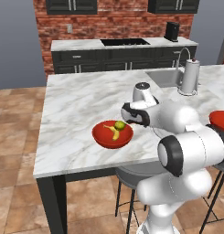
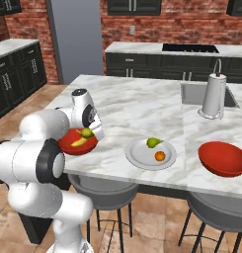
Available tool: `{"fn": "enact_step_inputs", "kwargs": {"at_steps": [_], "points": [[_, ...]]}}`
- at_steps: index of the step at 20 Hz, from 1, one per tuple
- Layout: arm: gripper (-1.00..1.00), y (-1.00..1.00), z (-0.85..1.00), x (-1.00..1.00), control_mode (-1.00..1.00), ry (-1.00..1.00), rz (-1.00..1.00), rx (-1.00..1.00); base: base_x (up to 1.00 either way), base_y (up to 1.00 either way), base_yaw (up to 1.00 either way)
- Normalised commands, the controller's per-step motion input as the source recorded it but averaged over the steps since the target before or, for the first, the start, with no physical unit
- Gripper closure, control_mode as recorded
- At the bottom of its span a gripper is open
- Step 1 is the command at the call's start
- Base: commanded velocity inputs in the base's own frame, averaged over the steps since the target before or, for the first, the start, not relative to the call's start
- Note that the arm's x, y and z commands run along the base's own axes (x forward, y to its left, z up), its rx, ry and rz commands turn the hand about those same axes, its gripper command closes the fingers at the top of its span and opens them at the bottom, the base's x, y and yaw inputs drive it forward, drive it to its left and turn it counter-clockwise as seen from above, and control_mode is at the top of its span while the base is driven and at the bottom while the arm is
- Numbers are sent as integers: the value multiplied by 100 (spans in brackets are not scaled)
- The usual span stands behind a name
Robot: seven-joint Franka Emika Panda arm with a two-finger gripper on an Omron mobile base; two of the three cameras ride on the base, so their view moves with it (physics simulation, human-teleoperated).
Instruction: Take the fruits from the plate on the dining counter and place two fruits in each bowl.
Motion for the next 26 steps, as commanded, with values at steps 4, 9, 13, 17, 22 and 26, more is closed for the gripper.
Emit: {"fn": "enact_step_inputs", "kwargs": {"at_steps": [4,9,13,17,22,26], "points": [[-100,-59,22,-29,-100,1,4,0,0,0,0],[-100,-30,12,-13,-100,6,13,0,0,0,0],[-100,-17,2,-3,-100,12,10,0,0,0,0],[-100,0,0,0,-100,1,0,0,0,0,0],[-100,-1,-1,0,100,0,0,0,0,-11,0],[-100,0,0,0,100,0,0,0,6,-85,1]]}}
